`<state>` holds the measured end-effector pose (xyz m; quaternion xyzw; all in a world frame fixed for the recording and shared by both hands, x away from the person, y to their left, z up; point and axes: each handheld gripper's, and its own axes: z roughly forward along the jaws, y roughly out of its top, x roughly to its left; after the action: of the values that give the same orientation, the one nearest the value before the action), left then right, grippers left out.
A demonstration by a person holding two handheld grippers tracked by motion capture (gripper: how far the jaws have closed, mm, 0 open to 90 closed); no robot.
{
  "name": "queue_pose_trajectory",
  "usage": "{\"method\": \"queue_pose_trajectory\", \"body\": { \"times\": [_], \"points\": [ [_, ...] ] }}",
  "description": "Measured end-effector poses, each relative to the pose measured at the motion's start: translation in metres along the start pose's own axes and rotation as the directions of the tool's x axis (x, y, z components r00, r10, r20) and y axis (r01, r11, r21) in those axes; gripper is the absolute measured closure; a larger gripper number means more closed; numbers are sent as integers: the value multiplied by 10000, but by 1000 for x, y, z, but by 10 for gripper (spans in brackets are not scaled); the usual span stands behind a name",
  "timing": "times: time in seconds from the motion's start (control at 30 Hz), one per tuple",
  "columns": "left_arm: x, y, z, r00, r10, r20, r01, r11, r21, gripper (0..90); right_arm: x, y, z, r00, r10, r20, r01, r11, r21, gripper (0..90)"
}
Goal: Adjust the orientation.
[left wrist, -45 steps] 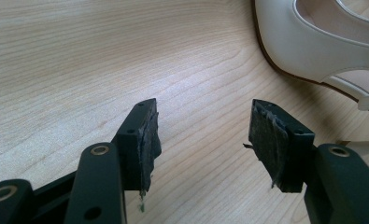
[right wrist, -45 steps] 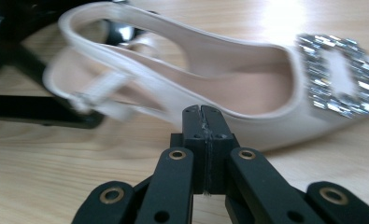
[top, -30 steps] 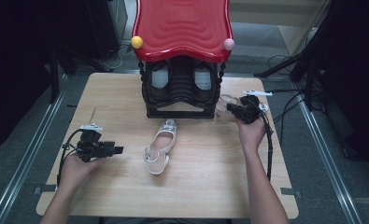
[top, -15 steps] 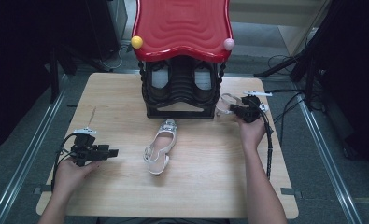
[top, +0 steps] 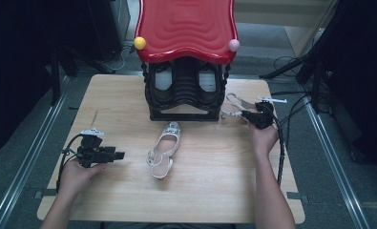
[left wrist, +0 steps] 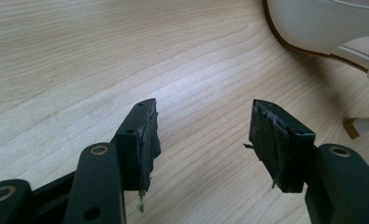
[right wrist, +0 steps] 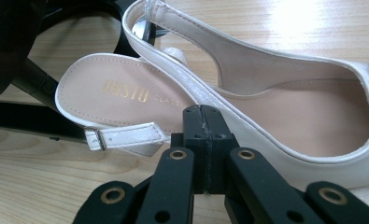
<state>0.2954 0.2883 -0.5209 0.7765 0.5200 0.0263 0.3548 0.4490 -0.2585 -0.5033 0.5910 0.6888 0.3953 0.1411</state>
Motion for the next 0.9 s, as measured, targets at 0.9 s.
{"method": "queue_pose_trajectory", "body": {
  "times": [0.9],
  "points": [
    [2, -2, -3, 10000, -32, 8, 32, 10000, -87, 422, 9, 3, 6, 9959, -368, 825, 413, 9977, -538, 900]
  ]
}}
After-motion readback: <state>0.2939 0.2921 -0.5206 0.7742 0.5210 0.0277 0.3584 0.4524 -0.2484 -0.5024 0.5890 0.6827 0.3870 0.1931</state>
